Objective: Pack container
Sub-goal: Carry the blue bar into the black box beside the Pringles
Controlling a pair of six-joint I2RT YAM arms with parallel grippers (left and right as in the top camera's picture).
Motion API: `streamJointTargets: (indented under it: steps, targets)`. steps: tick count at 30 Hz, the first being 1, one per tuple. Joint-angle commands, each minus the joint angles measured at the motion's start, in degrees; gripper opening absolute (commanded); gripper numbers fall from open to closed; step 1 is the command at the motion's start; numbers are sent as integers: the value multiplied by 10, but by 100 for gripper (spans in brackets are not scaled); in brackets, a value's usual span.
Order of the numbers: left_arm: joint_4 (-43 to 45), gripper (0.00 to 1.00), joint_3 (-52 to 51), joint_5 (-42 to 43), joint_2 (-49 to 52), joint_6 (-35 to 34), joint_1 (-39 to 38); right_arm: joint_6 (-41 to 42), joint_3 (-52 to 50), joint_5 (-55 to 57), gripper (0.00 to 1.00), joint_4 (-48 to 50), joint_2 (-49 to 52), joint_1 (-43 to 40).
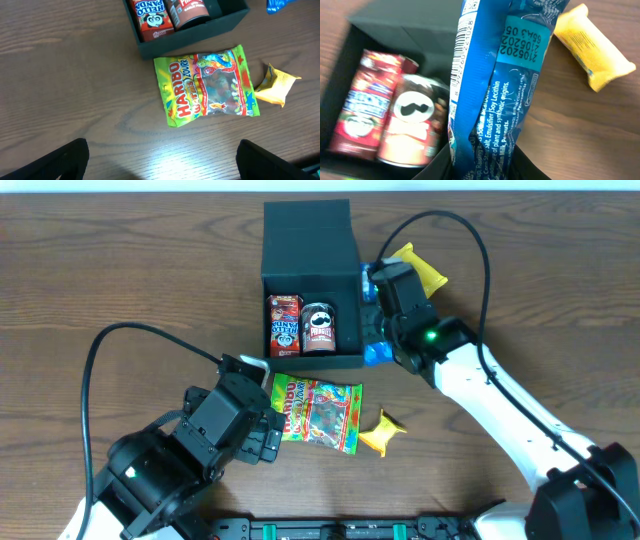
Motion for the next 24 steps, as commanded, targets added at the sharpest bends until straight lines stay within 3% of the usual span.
streamJointTargets:
  steps: [1,15,24]
  targets:
    - [-1,95,0,-10,1,5,1,38,28,-11,25,3,-7,13]
    - [-1,95,0,-10,1,5,1,84,30,-37,28,92,107,32]
    - [-1,95,0,-10,1,5,1,84,30,-11,27,92,157,32]
